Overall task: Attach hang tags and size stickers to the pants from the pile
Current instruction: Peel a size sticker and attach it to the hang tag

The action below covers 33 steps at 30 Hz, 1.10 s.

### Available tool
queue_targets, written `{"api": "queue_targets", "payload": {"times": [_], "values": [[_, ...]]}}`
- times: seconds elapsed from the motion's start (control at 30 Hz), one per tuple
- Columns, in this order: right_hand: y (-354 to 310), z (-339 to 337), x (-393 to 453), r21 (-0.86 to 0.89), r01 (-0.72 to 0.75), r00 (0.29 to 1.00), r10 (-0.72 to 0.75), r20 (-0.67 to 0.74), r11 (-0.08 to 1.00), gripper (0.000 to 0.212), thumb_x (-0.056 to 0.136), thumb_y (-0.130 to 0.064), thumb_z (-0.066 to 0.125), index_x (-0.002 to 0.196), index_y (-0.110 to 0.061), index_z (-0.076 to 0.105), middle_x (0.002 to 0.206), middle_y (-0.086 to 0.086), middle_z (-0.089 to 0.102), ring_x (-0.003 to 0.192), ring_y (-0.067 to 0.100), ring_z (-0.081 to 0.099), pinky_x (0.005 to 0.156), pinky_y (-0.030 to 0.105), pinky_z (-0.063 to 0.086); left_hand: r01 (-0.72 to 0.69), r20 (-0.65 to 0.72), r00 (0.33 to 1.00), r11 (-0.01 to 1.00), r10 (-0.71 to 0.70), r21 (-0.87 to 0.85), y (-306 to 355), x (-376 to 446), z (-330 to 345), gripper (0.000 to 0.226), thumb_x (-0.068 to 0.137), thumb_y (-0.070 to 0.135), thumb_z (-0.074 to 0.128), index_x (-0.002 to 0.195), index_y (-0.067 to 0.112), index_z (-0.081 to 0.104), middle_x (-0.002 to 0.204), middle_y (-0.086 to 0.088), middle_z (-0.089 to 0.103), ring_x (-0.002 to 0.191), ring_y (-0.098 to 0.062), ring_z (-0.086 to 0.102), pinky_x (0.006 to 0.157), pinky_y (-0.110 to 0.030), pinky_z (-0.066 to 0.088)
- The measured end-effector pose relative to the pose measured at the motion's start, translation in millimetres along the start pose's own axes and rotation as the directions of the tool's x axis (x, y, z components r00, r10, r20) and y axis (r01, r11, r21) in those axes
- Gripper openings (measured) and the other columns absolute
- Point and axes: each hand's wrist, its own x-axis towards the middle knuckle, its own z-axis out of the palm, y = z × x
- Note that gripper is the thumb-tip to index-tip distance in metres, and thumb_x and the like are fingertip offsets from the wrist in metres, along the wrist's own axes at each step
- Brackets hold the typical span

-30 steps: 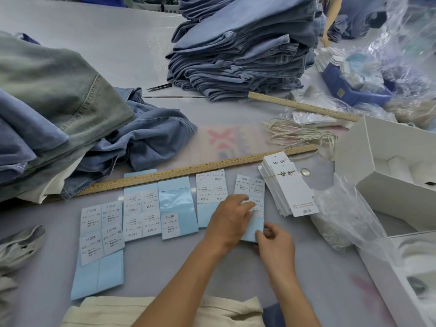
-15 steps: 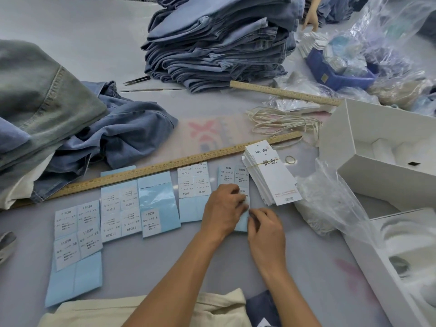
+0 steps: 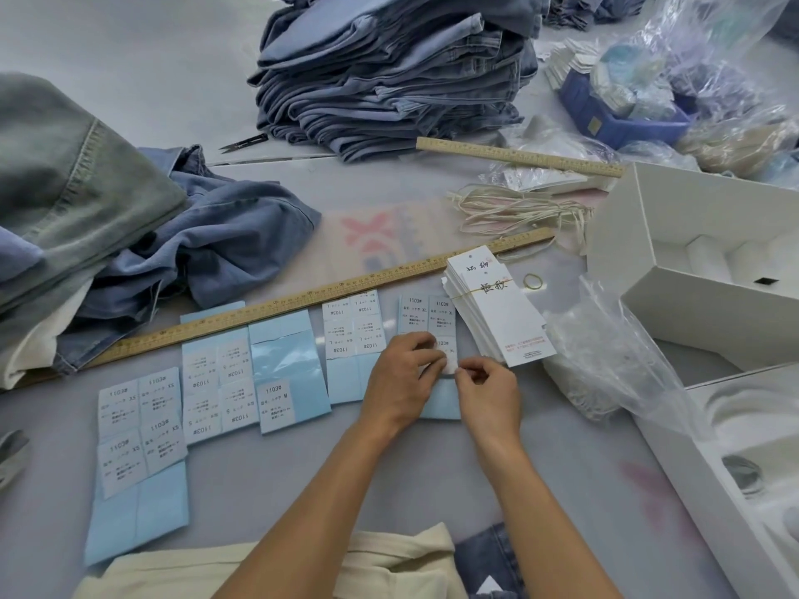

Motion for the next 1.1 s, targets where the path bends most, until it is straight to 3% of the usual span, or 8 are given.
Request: {"api": "queue_targets", "payload": {"times": [0.2, 0.3, 0.43, 0.63, 0.73, 0.87, 1.0, 1.1], "values": [[2.5, 0.8, -0.3, 0.247, -0.024, 1.000, 0.021, 0.012, 0.969, 0.013, 0.088, -0.005, 0.070, 0.083, -0.017, 0.072, 0.078, -0.002, 0.073, 0.070, 0.001, 0.066, 0.066, 0.015, 0.050, -0.150, 0.029, 0.988, 0.988, 0.149, 0.021, -2.2, -3.2, -6.5, 0.019, 0.092, 0.024, 0.075, 0.107, 0.011, 0.078, 0.113, 0.001, 0.070, 0.109, -0.019, 0.060, 0.092, -0.033, 0.051], [2.4, 2.7, -1.7, 0.343, -0.046, 0.999, 0.048, 0.005, 0.938, 0.017, 0.088, -0.002, 0.070, 0.085, -0.019, 0.070, 0.078, 0.002, 0.075, 0.071, 0.008, 0.068, 0.069, 0.020, 0.053, -0.278, 0.021, 0.960, 0.942, 0.279, 0.191, 3.4, -5.6, -8.0, 0.011, 0.090, 0.019, 0.075, 0.095, 0.009, 0.074, 0.098, -0.003, 0.071, 0.092, -0.026, 0.063, 0.073, -0.039, 0.054], [1.1, 5.8, -0.2, 0.382, -0.060, 0.998, 0.065, -0.001, 0.922, 0.019, 0.089, -0.002, 0.069, 0.088, -0.022, 0.069, 0.075, -0.006, 0.076, 0.069, 0.003, 0.069, 0.069, 0.020, 0.053, -0.348, -0.012, 0.925, 0.861, 0.379, 0.371, 11.7, -7.7, -4.9, 0.006, 0.083, 0.006, 0.075, 0.082, 0.009, 0.070, 0.081, -0.006, 0.067, 0.074, -0.029, 0.062, 0.054, -0.037, 0.051], [1.2, 4.4, 1.1, 0.461, -0.115, 0.993, 0.109, 0.039, 0.880, 0.013, 0.089, -0.005, 0.071, 0.089, -0.018, 0.073, 0.074, 0.000, 0.077, 0.071, 0.010, 0.069, 0.073, 0.027, 0.052, -0.305, -0.013, 0.943, 0.882, 0.331, 0.361, 15.6, -5.5, -10.8, 0.016, 0.076, 0.002, 0.083, 0.074, 0.010, 0.069, 0.071, -0.005, 0.065, 0.065, -0.026, 0.062, 0.042, -0.032, 0.045], [2.8, 3.0, -0.1, 0.461, -0.102, 0.995, 0.095, 0.037, 0.881, 0.013, 0.088, -0.007, 0.075, 0.091, -0.019, 0.072, 0.074, -0.005, 0.076, 0.070, 0.003, 0.069, 0.072, 0.021, 0.051, -0.268, -0.009, 0.959, 0.915, 0.284, 0.302, 13.6, -7.0, -9.9, 0.011, 0.083, 0.003, 0.079, 0.077, 0.008, 0.071, 0.072, -0.007, 0.066, 0.066, -0.028, 0.062, 0.045, -0.036, 0.049], [3.3, 0.9, 0.0, 0.467, -0.082, 0.996, 0.083, 0.018, 0.880, 0.018, 0.086, 0.001, 0.075, 0.091, -0.017, 0.071, 0.069, -0.007, 0.074, 0.067, 0.002, 0.067, 0.070, 0.016, 0.052, -0.229, 0.024, 0.973, 0.952, 0.229, 0.202, 10.2, -7.9, -8.6, 0.010, 0.096, 0.014, 0.068, 0.090, 0.007, 0.074, 0.087, -0.007, 0.071, 0.083, -0.029, 0.065, 0.061, -0.045, 0.055], [3.4, -1.7, -2.1, 0.455, -0.055, 0.998, 0.050, 0.024, 0.889, 0.020, 0.087, 0.002, 0.074, 0.089, -0.017, 0.071, 0.067, -0.007, 0.074, 0.067, 0.000, 0.068, 0.065, 0.010, 0.051, -0.166, 0.028, 0.986, 0.985, 0.165, 0.039, 5.8, -8.6, -11.4, 0.014, 0.096, 0.016, 0.070, 0.105, 0.008, 0.076, 0.101, -0.006, 0.075, 0.094, -0.027, 0.067, 0.079, -0.043, 0.055], [3.2, -4.8, -2.8, 0.394, -0.021, 1.000, 0.012, 0.027, 0.919, 0.022, 0.090, 0.004, 0.069, 0.089, -0.018, 0.070, 0.074, -0.006, 0.074, 0.068, -0.003, 0.067, 0.067, 0.009, 0.050, -0.149, 0.057, 0.987, 0.989, 0.148, 0.020, 4.0, -8.5, -14.7, 0.014, 0.097, 0.013, 0.068, 0.106, 0.007, 0.077, 0.104, -0.006, 0.075, 0.096, -0.026, 0.067, 0.083, -0.045, 0.054]]}}
